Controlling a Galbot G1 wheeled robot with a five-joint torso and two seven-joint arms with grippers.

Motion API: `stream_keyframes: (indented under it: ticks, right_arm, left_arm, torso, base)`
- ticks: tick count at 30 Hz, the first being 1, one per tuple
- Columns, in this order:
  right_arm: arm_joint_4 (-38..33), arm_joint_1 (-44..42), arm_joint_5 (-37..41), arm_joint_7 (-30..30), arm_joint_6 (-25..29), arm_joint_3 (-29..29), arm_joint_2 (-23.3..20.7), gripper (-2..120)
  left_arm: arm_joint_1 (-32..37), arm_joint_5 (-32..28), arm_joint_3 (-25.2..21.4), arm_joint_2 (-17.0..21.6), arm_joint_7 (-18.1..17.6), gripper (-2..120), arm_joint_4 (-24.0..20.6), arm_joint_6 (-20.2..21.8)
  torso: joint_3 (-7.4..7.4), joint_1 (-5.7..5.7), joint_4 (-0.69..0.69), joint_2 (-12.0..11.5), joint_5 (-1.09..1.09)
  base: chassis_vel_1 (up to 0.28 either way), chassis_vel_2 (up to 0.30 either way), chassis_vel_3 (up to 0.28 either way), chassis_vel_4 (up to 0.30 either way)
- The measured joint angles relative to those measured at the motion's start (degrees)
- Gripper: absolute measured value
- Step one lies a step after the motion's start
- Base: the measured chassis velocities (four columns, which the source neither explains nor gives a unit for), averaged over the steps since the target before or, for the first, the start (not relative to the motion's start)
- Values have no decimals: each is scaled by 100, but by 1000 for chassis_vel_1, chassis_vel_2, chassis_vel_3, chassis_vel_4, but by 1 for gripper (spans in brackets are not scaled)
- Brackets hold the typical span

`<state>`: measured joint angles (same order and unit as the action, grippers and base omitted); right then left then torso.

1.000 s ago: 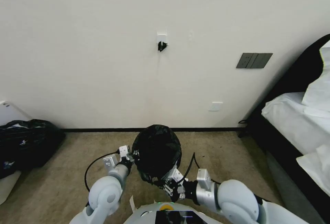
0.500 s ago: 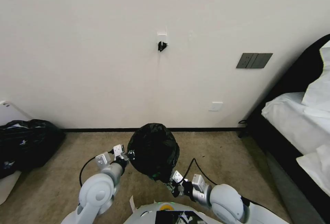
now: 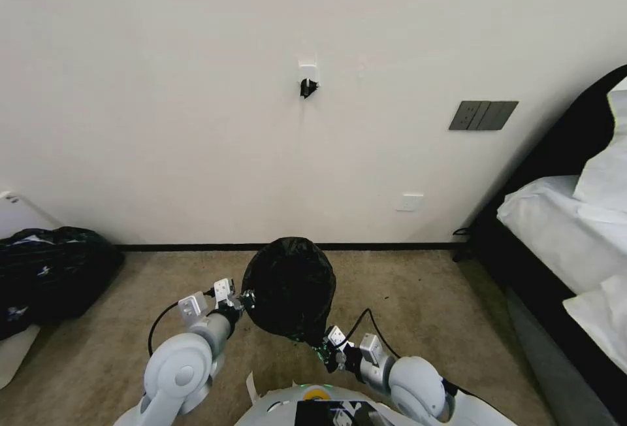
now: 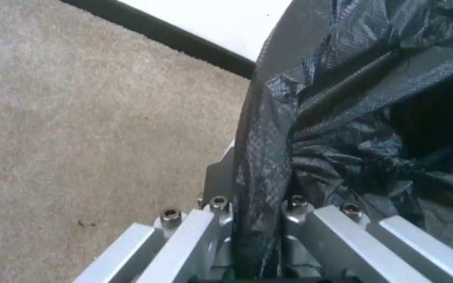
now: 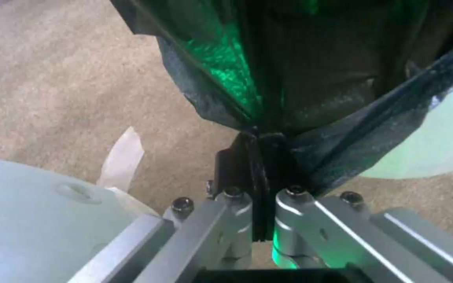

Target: Place a trash bag onto the trash bin.

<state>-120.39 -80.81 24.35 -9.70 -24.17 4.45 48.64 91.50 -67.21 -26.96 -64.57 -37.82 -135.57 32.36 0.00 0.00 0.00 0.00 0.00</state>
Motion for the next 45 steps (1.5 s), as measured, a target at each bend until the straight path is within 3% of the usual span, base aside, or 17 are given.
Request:
stream_keyframes:
  ticks: [7,14,16,19,21,25,30,34,36,38,40,44,45]
  right_arm:
    - [-61,-121,25,-7,77,-99,-74,0]
    - [-452,-392,41,-155,290,-334,-269,30]
    - [-491,-417,41,-166,308,-346,-279,32]
    - [-706,-558,40,-176,340,-410,-327,47]
    - [-792,-629,40,-173,341,-443,-345,48]
    - [-1439,-1042,330,125,155,-772,-393,68]
    - [-1924,-1223,408,366,9,-1096,-521,58]
    - [-2289,-1067,1015,741,-526,-1302,-634,45]
    - [-2328,-432,1884,1211,-1140,-1340,-622,32]
    - [-2328,-311,2012,1283,-1217,-1325,-620,32]
    - [-2330,478,2859,1726,-1632,-1081,-642,19]
    - [-2276,917,3173,1876,-1709,-879,-698,10]
    - [-2131,1416,3441,2054,-1736,-567,-760,2]
  left_arm:
    - [-57,47,10,3,17,2,109,0]
    - [-269,110,12,2,21,2,381,-54]
    - [-285,112,12,-2,22,2,408,-68]
    - [-343,188,25,-35,21,2,545,-155]
    - [-356,236,32,-44,22,2,583,-190]
    - [-336,746,177,-95,150,2,708,-430]
    - [-288,1142,380,-158,261,2,740,-517]
    - [-279,1484,574,-218,364,2,750,-614]
    - [-261,1971,786,-258,491,2,759,-715]
    - [-257,2025,808,-263,506,2,760,-724]
    - [-223,2423,980,-283,599,2,756,-774]
    - [-204,2597,1063,-288,628,2,736,-786]
    - [-186,2765,1147,-303,649,2,722,-796]
  torso:
    - [0,0,0,0,0]
    - [0,0,-1,0,0]
    - [0,0,-1,0,0]
    - [0,0,0,0,0]
    - [0,0,0,0,0]
    - [0,0,0,0,-1]
    - [0,0,0,0,0]
    - [0,0,-1,0,-1]
    - [0,0,-1,0,1]
    - [0,0,0,0,1]
    - [0,0,2,0,2]
    - [0,0,1,0,-1]
    - [0,0,-2,0,1]
  base:
    - [0,0,0,0]
    - [0,0,0,0]
    - [0,0,0,0]
    - [0,0,0,0]
    - [0,0,0,0]
    - [0,0,0,0]
    - [0,0,0,0]
    - [0,0,0,0]
    - [0,0,0,0]
    - [0,0,0,0]
    - [0,0,0,0]
    - [0,0,0,0]
    - [0,0,0,0]
